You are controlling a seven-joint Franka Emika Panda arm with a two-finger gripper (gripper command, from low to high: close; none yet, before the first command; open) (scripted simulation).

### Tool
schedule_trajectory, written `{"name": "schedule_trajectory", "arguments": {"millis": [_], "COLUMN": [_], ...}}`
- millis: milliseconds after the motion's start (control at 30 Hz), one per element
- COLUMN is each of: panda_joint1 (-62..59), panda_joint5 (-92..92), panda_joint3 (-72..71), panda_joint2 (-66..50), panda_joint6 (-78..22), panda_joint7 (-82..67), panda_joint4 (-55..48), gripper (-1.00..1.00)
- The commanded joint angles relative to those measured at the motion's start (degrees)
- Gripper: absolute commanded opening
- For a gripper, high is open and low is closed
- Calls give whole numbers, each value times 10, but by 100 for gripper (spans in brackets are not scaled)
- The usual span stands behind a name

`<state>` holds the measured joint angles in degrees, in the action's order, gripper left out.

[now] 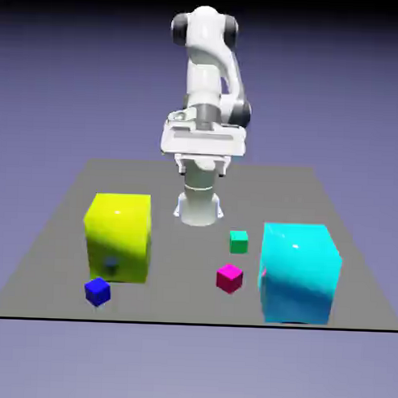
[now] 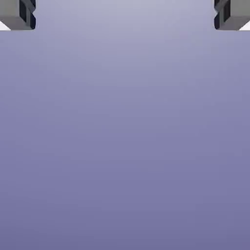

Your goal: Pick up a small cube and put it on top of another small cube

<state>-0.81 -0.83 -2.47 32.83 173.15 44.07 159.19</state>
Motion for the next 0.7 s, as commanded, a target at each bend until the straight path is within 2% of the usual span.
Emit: {"name": "schedule_trajectory", "arguments": {"millis": [0,533,667], "panda_joint1": [0,5,8], "panda_joint5": [-10,-174,-234], "panda_joint3": [-21,-353,-433], "panda_joint2": [-10,-177,-254], "panda_joint6": [-17,-285,-370], "panda_joint7": [7,115,123], "panda_joint4": [-8,-134,-152], "gripper": [100,100,100]}}
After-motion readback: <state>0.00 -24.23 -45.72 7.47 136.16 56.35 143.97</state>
